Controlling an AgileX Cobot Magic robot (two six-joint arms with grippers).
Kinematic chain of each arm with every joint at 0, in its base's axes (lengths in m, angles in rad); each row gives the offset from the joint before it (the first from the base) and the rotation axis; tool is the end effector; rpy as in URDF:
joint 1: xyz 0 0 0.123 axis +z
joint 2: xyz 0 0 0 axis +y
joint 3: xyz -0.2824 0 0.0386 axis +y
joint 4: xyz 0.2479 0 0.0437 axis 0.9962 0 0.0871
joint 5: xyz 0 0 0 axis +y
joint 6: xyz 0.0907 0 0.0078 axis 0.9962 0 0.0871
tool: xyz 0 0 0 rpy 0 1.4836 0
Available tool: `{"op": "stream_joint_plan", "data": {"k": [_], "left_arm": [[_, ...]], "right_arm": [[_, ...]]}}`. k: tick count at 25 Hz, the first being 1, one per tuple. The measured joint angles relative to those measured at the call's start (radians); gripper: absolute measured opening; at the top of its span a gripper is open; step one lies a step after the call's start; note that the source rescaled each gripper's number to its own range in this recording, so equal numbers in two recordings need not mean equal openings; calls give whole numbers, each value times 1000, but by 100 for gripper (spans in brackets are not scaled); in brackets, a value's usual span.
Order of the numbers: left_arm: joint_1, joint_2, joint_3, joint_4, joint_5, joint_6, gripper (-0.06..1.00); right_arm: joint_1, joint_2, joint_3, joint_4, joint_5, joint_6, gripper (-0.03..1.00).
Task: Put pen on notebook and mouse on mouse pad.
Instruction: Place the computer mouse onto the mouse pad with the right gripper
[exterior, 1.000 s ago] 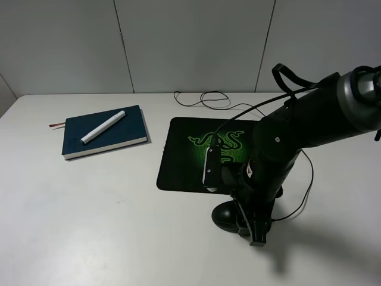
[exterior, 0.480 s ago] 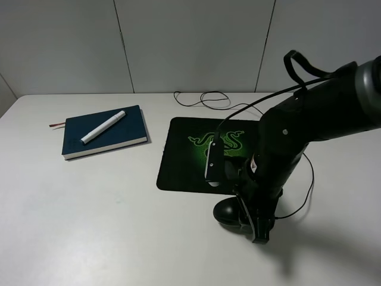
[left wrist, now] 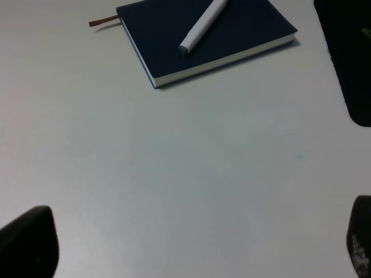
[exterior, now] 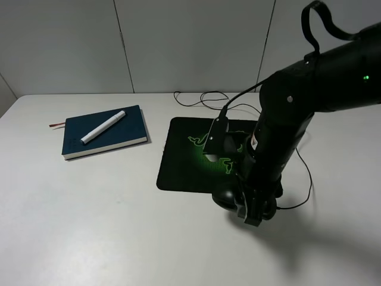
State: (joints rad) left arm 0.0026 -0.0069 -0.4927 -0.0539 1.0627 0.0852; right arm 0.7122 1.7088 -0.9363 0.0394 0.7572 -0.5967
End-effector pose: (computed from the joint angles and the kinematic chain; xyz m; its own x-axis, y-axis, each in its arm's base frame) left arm -0.0052 -0.0043 0.2750 -0.4545 0.0577 -0.8889 0.0661 0.9973 0.0309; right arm 0.2229 0.1957 0.1654 -0.2799 -0.9522 -0.1226 -0.9567 0.2872 -0.0464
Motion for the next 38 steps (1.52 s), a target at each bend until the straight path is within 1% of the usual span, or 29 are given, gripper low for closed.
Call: {"op": "stream_joint_plan", "data": {"k": [3,8,14,20,24,27,32,38], "left_arm": [[0,0,0,0,0,0,100],[0,0,0,0,0,0,100],[0,0,0,0,0,0,100],[0,0,0,0,0,0,100],[0,0,0,0,0,0,100],[0,0,0,0,0,0,100],[0,0,0,0,0,0,100],[0,0,0,0,0,0,100]], "right_arm": [[0,0,-57,-15,34,6,0],[-8,0,-126,-54,63,9,0],[-79,27,-195,-58,74,7,0],[-173,107,-304,-26,83,11,0],[-211,184,-396,-17,126,32,0],[-221,246,-471,-16,161,56,0],[-221,346,-590,-17,192,94,0],[-221,445,-663,-24,185,160,0]]}}
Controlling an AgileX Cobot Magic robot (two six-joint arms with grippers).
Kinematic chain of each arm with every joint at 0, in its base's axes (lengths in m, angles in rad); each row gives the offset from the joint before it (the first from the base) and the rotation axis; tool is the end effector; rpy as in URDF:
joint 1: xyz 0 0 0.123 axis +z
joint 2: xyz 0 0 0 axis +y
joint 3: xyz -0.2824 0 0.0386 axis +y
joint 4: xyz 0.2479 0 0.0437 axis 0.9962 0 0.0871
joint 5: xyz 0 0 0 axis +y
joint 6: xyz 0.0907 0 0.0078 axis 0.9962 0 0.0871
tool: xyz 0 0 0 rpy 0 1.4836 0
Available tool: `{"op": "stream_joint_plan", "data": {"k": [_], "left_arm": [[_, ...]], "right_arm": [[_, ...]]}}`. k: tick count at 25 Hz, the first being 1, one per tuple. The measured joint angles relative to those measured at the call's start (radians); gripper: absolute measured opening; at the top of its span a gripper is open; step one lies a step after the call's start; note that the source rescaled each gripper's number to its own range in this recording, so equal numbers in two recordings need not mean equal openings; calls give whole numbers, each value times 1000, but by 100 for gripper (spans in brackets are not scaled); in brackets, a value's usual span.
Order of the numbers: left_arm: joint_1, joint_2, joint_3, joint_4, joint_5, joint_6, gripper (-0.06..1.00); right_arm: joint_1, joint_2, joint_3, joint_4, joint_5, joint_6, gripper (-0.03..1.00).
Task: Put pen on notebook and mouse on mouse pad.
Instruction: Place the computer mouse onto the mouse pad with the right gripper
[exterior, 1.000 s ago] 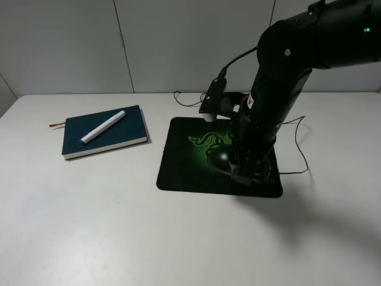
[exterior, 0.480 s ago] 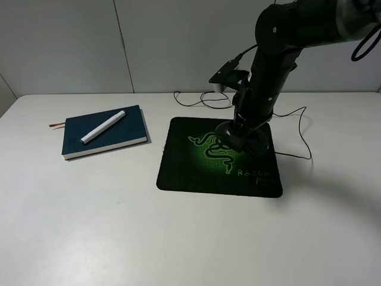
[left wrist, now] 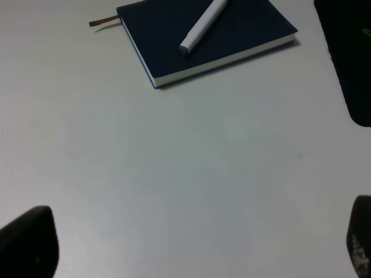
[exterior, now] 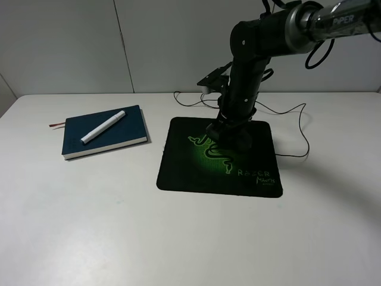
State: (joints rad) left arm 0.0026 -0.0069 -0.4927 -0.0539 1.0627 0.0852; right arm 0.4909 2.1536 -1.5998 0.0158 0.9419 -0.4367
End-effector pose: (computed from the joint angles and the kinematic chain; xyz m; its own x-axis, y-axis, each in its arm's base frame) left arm -0.0052 -0.0043 0.2750 -0.4545 0.0577 -0.8889 0.0661 0.9973 0.0309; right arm 0.3840 0.2066 0.1545 -0.5959 -0.7885 -0.1523 -0.7914 0.6088 -0.0555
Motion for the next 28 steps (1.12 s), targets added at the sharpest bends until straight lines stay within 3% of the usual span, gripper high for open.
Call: {"op": "stream_joint_plan", "data": {"k": [8,22,23,26,28], "left_arm": [[0,0,0,0,0,0,100],[0,0,0,1,0,0,100],[0,0,0,1,0,0,100],[0,0,0,1,0,-1,100],[0,0,0,1,0,-1,100]], "right_arm": [[0,48,-3,-3,-48,69,0],[0,60,-3,-3,-56,77,2],[0,60,-3,-3,-60,77,11],[0,60,-3,0,-81,78,74],[0,60,-3,3,-92,80,91]]}}
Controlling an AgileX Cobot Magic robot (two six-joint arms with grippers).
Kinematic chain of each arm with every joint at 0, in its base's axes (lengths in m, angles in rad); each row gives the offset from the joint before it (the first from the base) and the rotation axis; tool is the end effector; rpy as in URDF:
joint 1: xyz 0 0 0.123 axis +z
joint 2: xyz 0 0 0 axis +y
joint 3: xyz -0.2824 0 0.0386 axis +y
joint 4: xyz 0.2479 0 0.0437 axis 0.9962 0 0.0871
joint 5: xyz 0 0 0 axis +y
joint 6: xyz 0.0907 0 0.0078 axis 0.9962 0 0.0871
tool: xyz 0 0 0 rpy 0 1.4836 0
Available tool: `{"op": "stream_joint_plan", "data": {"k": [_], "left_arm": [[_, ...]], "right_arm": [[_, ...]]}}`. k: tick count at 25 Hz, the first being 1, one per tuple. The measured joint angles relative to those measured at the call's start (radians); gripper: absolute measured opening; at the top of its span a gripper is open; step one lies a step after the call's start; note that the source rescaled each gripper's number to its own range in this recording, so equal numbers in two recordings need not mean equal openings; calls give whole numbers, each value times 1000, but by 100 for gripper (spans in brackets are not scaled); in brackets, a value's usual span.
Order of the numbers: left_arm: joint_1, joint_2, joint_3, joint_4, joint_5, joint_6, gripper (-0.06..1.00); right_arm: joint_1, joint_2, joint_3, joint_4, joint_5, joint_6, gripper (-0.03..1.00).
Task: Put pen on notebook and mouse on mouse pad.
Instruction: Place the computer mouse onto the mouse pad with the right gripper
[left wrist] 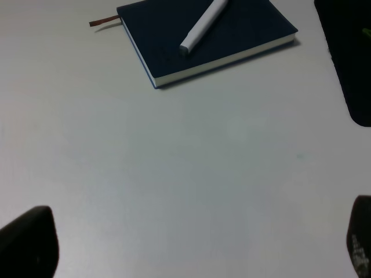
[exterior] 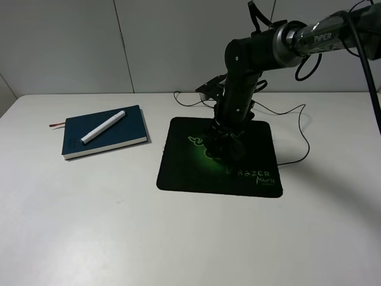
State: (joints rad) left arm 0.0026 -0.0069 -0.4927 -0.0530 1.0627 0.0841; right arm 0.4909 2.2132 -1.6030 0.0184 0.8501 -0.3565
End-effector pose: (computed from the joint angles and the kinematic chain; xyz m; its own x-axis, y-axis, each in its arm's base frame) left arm -0.0052 -0.0042 0.2750 -0.4546 0.0570 -0.8889 0.0652 0.9974 0.0307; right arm 0.3928 0.2114 0.1305 -0.6540 -0.7324 -0.1895 -0.7379 0.6728 -0.0536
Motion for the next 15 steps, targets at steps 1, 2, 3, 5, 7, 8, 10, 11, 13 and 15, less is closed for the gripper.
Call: {"op": "stream_joint_plan", "data": {"k": [1,2,3,5,7,8,10,11,13,15], "left_arm": [[0,0,0,0,0,0,100],[0,0,0,0,0,0,100],[0,0,0,0,0,0,100],[0,0,0,0,0,0,100],[0,0,0,0,0,0,100],[0,0,0,0,0,0,100],[0,0,0,0,0,0,100],[0,0,0,0,0,0,100],[0,0,0,0,0,0,100],[0,0,0,0,0,0,100]], "right_arm": [[0,0,-1,2,-5,4,94],[0,0,-1,2,-7,12,97],[0,0,-1,2,-8,19,98],[0,-4,-1,2,-8,27,100],[0,-17,-1,2,-5,30,100],[0,-29,-1,2,-1,30,100],[0,-55,-1,1,21,31,100],[0,-70,-1,1,35,33,100],[0,-94,-3,1,64,34,100],[0,-121,-3,1,96,34,100]]}}
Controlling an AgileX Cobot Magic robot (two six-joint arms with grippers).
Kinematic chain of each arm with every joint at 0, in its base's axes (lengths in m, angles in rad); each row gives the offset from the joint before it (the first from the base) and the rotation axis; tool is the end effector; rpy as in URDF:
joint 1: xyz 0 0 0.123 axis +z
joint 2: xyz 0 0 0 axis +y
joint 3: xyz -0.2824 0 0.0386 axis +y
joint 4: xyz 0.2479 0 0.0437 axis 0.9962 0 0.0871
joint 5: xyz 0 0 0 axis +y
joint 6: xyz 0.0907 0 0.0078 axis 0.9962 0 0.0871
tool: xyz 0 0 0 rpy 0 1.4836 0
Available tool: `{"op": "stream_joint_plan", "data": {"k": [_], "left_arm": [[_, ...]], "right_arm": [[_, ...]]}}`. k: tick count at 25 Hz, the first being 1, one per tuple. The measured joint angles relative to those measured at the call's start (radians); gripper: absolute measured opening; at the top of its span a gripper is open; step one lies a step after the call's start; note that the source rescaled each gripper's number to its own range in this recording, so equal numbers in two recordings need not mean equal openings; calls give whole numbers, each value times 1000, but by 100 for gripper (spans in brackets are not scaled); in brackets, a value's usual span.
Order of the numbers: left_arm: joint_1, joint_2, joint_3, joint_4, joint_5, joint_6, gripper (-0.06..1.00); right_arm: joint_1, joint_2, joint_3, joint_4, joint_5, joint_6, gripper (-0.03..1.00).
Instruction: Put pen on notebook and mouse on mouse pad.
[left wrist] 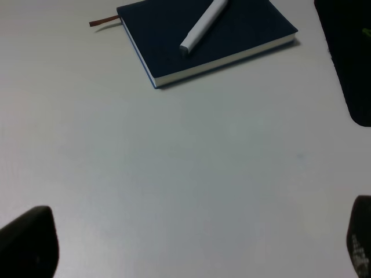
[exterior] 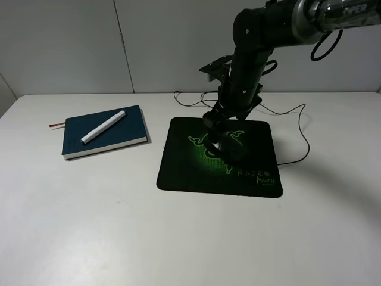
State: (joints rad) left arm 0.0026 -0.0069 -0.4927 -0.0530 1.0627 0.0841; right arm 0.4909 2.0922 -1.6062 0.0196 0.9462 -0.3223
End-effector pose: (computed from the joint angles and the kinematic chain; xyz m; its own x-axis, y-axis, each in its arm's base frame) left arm -0.0052 -0.0042 0.2750 -0.4546 0.0570 -0.8889 0.0652 0.9974 0.0307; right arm 0.3821 0.2059 0.1828 -0.6732 -0.7066 -0.2180 -0.7146 0.6974 -0.0538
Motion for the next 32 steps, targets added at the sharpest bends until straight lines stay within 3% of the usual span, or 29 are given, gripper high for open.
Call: {"op": "stream_joint_plan", "data": {"k": [12,21,32], "left_arm": [[0,0,0,0,0,0,100],[0,0,0,0,0,0,100],[0,0,0,-2,0,0,100]], "right_arm": [[0,-151,0,1,253,31,100],[0,-295,68,2,264,108,100],[0,-651,357,3,265,142,100]]}}
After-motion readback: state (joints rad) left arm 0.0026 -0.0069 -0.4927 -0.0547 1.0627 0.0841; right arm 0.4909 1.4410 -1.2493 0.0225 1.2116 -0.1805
